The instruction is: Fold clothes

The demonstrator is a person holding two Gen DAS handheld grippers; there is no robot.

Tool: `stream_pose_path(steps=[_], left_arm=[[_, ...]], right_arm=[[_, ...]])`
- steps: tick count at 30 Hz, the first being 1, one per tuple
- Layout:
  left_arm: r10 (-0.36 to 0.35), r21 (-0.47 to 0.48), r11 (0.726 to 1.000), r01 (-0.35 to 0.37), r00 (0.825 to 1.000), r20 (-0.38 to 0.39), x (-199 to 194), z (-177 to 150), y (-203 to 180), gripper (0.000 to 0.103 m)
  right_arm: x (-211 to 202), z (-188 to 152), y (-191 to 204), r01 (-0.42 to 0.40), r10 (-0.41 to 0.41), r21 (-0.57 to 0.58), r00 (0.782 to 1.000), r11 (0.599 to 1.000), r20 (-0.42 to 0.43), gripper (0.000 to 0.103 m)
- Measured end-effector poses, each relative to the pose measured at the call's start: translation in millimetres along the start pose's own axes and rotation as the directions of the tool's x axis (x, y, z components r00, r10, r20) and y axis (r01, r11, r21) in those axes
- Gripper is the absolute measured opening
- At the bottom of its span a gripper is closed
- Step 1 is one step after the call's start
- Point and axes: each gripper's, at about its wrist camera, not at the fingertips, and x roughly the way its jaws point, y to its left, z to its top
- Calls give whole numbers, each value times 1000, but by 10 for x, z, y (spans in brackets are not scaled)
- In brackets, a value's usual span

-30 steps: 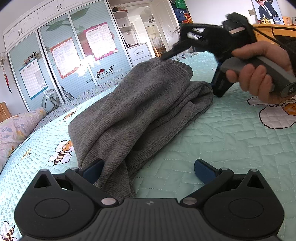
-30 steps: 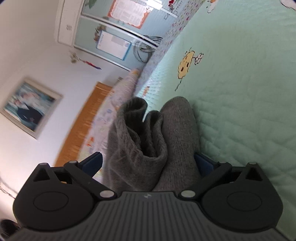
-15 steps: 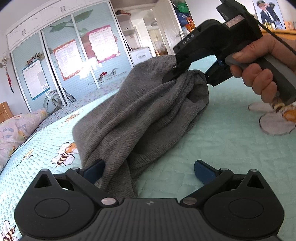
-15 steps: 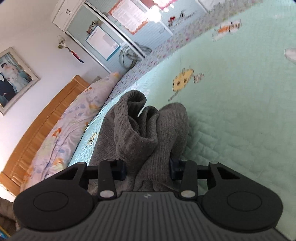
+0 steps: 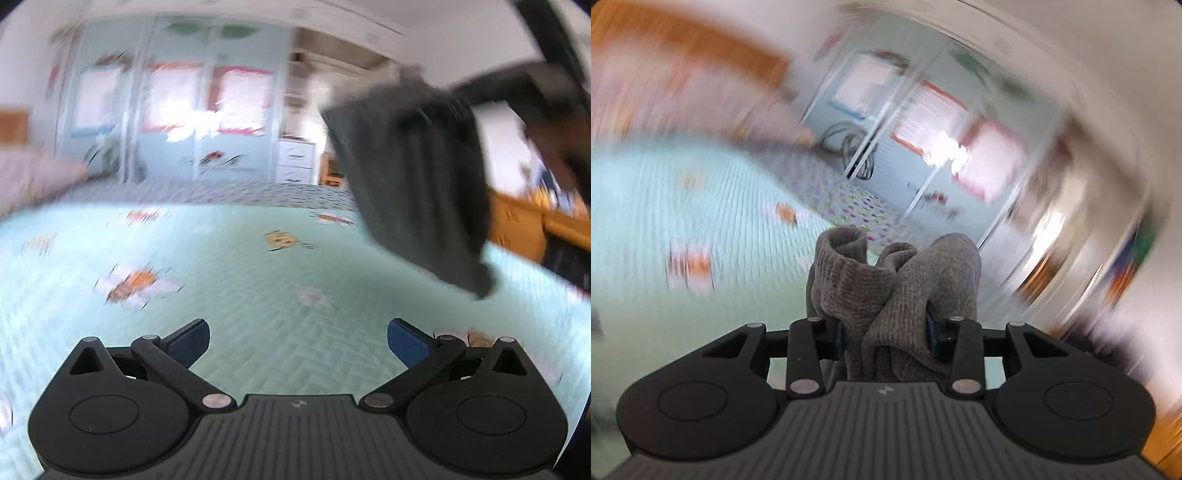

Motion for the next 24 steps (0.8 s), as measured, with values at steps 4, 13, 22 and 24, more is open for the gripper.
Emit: stream_pose_path(steps=[4,13,22,24], left_arm=[[74,-183,979,-83,996,-58,-147,-170,562,102],[103,-273,954,-127,990,-101,-574,-419,1139,102],[-70,-148,986,71,997,13,-439,2,602,102],[-131,-108,985,132,991,23,-381,131,447,102]], right_arm=[[113,-260,1366,38,-49,-344,999,938,-23,49],[-155,-675,2195,-59,47,-249,997,967,-54,60],[-734,-842,1453,-84,85,-17,994,996,64,82],[-605,-987,1069,-124,125,186,992,975,6,77]])
